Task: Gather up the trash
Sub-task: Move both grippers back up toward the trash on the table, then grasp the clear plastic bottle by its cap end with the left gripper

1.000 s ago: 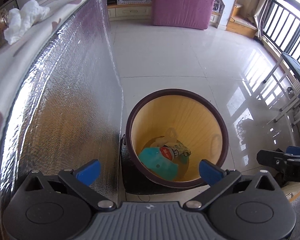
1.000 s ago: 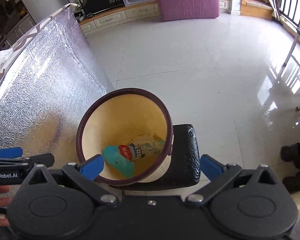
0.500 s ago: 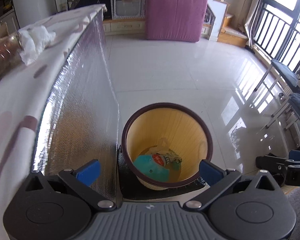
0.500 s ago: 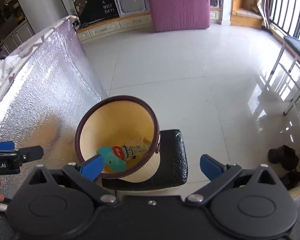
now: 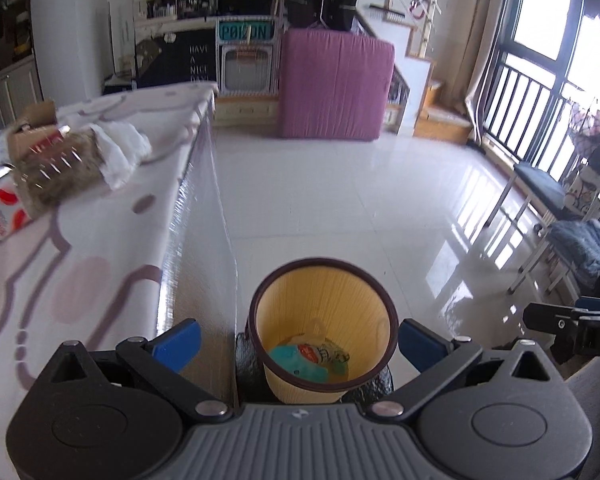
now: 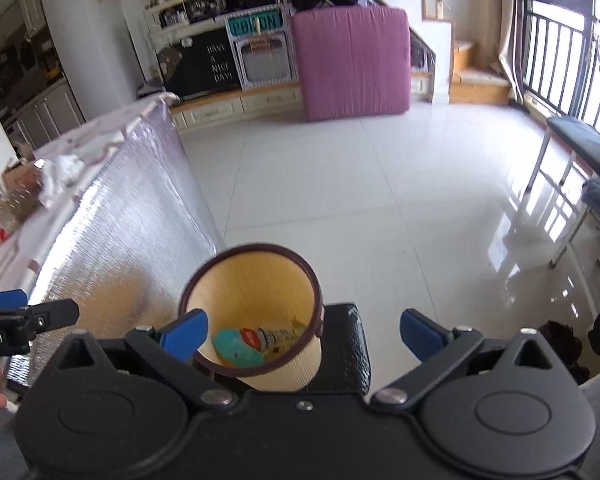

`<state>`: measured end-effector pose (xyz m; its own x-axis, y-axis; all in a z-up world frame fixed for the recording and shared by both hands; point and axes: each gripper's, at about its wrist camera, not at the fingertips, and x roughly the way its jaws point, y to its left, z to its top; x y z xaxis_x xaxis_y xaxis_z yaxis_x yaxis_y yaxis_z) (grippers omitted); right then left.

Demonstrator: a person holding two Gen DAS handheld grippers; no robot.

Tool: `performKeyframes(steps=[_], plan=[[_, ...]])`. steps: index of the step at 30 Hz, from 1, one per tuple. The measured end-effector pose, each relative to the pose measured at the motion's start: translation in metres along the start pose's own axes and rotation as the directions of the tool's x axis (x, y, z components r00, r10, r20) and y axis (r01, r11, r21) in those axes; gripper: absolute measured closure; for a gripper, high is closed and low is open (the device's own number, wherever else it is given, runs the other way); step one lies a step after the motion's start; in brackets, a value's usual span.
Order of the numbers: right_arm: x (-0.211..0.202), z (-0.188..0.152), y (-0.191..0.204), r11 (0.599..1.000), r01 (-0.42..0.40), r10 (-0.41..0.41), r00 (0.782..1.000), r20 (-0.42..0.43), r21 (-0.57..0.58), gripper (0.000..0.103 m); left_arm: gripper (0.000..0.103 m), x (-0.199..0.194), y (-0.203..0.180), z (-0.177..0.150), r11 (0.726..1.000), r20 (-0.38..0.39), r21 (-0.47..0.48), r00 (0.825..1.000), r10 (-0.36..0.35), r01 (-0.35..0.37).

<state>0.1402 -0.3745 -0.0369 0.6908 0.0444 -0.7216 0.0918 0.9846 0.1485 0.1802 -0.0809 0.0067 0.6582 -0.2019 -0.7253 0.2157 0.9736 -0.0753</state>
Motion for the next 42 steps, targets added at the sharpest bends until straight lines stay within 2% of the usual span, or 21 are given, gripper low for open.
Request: performKeyframes(steps=[9,18,25,31,35,42], plan=[[-0.044,0.011,0.039,0.997,-0.047,0.053,0.991,0.119,-0.057,0.0,0.0,-0.054,0.033,0.002,0.999,0.124,-0.05,0.992,0.023,-0.017],[-0.061,0.024,0.096,0.985,-0.112,0.139,0.965,0.221,-0.132,0.0,0.0,-0.093,0.09,0.007,0.987,0.214,-0.125,0.969,0.125,-0.1],[-0.054,0.03,0.153,0.964,-0.158,0.208,0.949,0.236,-0.215,0.0,0.0,-0.111,0.14,0.001,0.963,0.246,-0.196,0.941,0.232,-0.187],[-0.043,0.03,0.209,0.941,-0.202,0.27,0.933,0.239,-0.272,0.0,0.0,-0.114,0.187,-0.008,0.941,0.251,-0.249,0.923,0.29,-0.228],[-0.032,0.029,0.242,0.915,-0.237,0.317,0.923,0.219,-0.327,0.0,0.0,-0.101,0.221,-0.004,0.948,0.258,-0.235,0.927,0.273,-0.214],[-0.01,0.032,0.277,0.89,-0.246,0.346,0.913,0.217,-0.384,0.0,0.0,-0.067,0.283,0.006,0.985,0.301,-0.134,0.943,0.141,-0.105]])
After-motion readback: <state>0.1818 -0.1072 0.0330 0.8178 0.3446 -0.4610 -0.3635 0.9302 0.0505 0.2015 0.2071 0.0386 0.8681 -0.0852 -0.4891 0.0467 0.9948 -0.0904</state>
